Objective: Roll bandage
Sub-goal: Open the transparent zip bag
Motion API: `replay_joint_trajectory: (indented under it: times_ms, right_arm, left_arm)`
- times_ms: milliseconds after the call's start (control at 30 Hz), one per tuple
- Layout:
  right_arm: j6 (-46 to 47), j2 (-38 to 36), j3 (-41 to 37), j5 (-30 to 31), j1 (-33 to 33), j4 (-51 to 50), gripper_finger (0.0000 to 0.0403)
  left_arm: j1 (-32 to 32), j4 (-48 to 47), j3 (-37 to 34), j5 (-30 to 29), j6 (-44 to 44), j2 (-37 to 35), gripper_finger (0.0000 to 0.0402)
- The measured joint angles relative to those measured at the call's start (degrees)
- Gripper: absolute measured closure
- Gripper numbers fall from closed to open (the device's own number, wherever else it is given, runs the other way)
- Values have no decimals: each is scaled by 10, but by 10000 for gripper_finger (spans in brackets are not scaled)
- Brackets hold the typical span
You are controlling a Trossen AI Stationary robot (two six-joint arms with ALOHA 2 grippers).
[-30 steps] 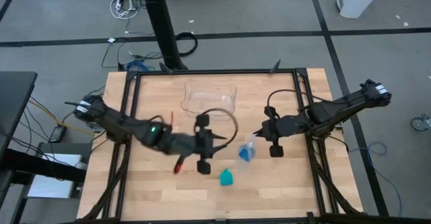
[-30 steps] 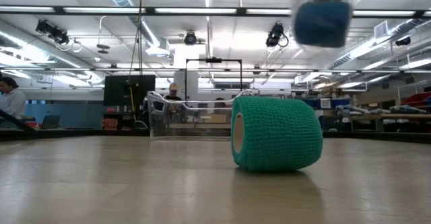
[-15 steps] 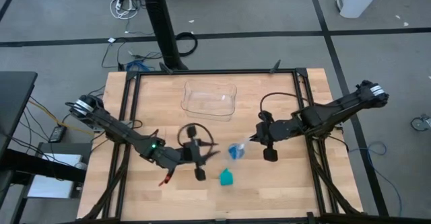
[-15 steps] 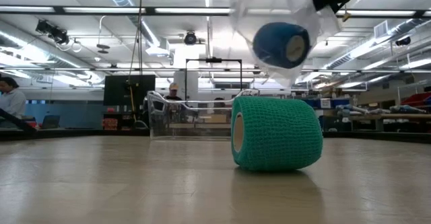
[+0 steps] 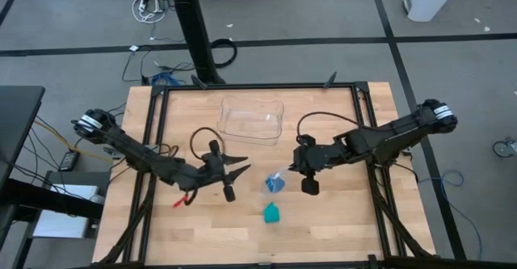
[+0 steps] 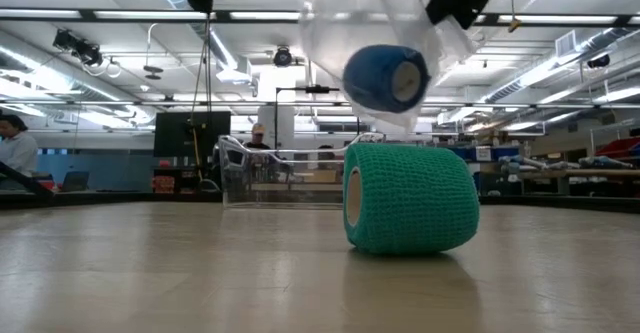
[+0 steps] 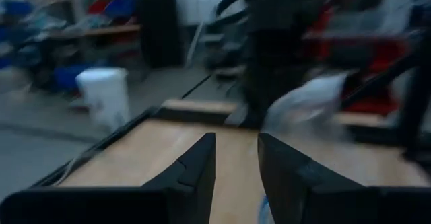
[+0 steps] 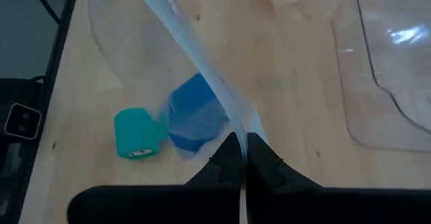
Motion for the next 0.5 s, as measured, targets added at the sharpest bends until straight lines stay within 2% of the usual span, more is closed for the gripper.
replay_joint_trajectory:
  times_ms: [67,167,367,500]
  right_arm:
    - [-7,19,24,-4,-7,-15,403]
    - [-13,49,61,-7,-18,-58,403]
    - [-13,100,118,-15,-47,-120,403]
    - [-4,135,162,-22,-64,-170,403]
  left_arm:
    - [-1,29,-10,14,11,0,285]
    - [0,17,-10,16,-15,0,285]
    - [1,-169,64,19,-79,1,279]
    - [2,-204,87,6,-89,1,262]
